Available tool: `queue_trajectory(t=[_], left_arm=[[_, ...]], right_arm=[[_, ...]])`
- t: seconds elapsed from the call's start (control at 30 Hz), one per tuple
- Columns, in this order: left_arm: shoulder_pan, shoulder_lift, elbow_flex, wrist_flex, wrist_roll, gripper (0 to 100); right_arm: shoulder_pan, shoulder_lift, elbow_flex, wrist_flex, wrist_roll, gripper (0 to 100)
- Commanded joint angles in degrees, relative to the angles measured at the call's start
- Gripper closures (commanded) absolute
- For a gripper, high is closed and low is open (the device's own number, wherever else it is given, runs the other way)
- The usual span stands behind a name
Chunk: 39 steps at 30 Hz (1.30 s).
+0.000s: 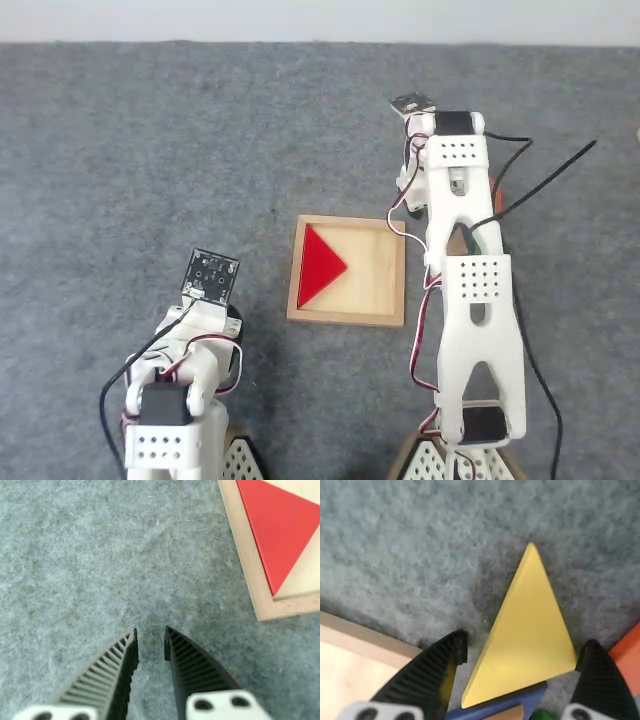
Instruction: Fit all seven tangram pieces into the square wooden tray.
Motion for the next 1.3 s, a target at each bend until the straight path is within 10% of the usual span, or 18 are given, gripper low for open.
queue_trajectory(t=[0.0, 1.27], left_arm=[[-0.09, -1.23, -0.66, 0.18, -0.62, 91], [-0.09, -1.23, -0.66, 0.18, -0.62, 91]], right_arm=[[0.48, 0.75, -5.36, 1.89, 0.53, 66.3], [2.33, -3.03, 4.31, -0.57, -6.24, 68.4]])
